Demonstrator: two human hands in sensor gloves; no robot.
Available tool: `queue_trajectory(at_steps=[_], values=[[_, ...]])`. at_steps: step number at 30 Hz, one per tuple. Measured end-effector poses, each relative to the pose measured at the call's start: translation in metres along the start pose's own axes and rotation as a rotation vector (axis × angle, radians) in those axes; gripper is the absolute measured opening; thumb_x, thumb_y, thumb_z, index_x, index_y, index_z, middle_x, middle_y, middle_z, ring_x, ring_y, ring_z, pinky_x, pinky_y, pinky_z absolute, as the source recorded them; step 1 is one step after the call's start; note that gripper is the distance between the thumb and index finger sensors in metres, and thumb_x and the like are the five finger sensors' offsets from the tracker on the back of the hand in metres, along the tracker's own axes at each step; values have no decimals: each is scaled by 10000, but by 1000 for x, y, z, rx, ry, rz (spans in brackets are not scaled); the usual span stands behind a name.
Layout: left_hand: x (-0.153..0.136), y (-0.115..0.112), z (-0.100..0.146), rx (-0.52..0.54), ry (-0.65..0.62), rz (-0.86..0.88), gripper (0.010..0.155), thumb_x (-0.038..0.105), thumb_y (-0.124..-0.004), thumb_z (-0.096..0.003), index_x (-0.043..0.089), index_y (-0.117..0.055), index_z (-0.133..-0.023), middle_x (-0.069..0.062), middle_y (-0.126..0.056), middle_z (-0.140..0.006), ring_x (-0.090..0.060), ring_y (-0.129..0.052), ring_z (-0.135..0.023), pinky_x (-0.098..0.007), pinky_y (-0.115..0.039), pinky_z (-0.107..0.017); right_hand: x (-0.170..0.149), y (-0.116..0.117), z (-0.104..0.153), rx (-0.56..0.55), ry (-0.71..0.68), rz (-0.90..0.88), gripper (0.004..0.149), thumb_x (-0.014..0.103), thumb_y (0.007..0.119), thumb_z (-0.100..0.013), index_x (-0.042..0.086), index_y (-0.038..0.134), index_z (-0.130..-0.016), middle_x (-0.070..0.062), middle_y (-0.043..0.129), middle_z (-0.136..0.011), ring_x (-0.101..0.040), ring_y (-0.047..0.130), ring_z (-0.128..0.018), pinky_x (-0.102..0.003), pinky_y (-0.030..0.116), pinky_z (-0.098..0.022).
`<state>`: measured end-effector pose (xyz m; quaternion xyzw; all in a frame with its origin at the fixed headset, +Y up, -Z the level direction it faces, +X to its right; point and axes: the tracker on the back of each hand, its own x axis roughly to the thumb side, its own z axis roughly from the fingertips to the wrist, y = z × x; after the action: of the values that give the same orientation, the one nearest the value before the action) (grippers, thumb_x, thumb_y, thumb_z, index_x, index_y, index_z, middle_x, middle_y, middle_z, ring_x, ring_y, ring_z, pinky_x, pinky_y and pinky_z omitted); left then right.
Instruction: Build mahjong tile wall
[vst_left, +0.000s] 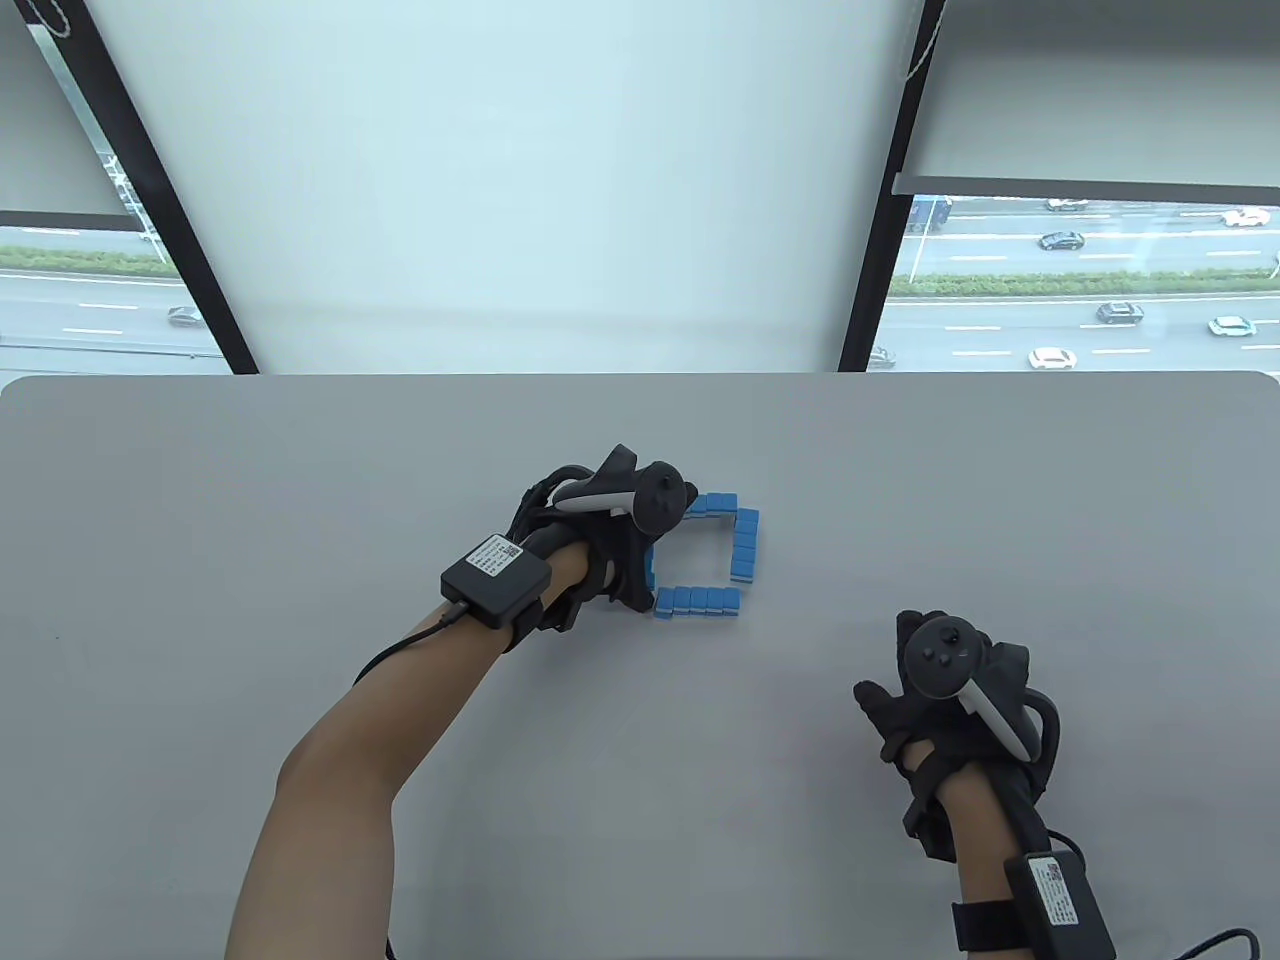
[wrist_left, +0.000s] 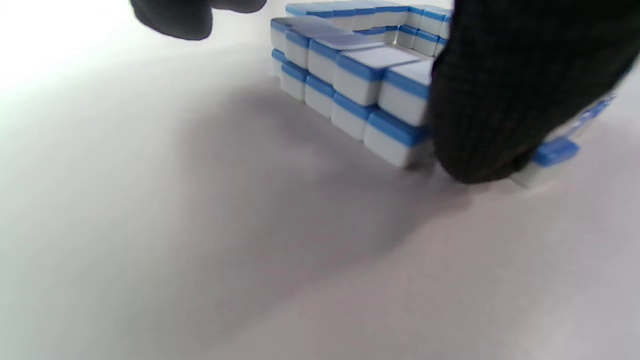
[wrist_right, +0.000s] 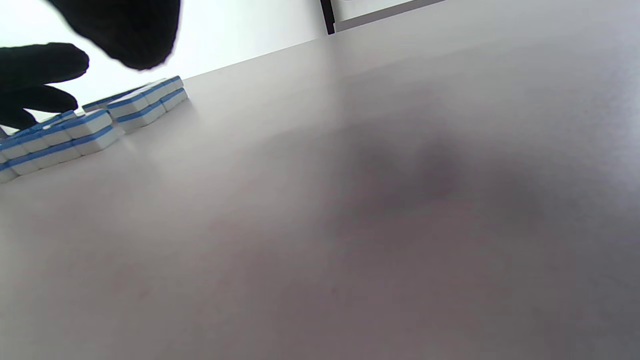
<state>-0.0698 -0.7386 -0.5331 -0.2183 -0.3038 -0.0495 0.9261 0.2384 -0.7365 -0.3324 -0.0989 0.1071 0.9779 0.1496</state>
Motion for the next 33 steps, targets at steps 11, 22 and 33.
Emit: queue_trajectory(at_steps=[11, 22, 33], values=[[-33, 26, 106, 150, 103, 49, 926, 705, -834, -318, 323, -465, -1077, 0, -525, -1162, -369, -600, -1060, -647, -545, -737, 10, 1, 1, 4, -46, 2, 845, 611, 706, -413, 288, 253, -1049, -31, 213, -1133, -492, 216, -1000, -674, 140, -635], [-20, -1, 240, 137, 319, 89, 805, 701, -711, -386, 338, -532, -1082, 3, -649, -1139, -373, -702, -1024, -630, -612, -718, 23, 0, 6, -15, -108, 11, 793, 602, 700, -416, 295, 348, -1057, -20, 261, -1138, -476, 243, -1008, -669, 146, -641], [-5, -51, 271, 380, 474, 227, 830, 694, -705, -397, 357, -435, -1107, -8, -425, -1201, -416, -460, -1094, -685, -463, -739, 21, -3, 7, -38, -114, 1, 781, 606, 694, -416, 317, 349, -1054, -4, 269, -1140, -465, 230, -1012, -668, 141, -642]])
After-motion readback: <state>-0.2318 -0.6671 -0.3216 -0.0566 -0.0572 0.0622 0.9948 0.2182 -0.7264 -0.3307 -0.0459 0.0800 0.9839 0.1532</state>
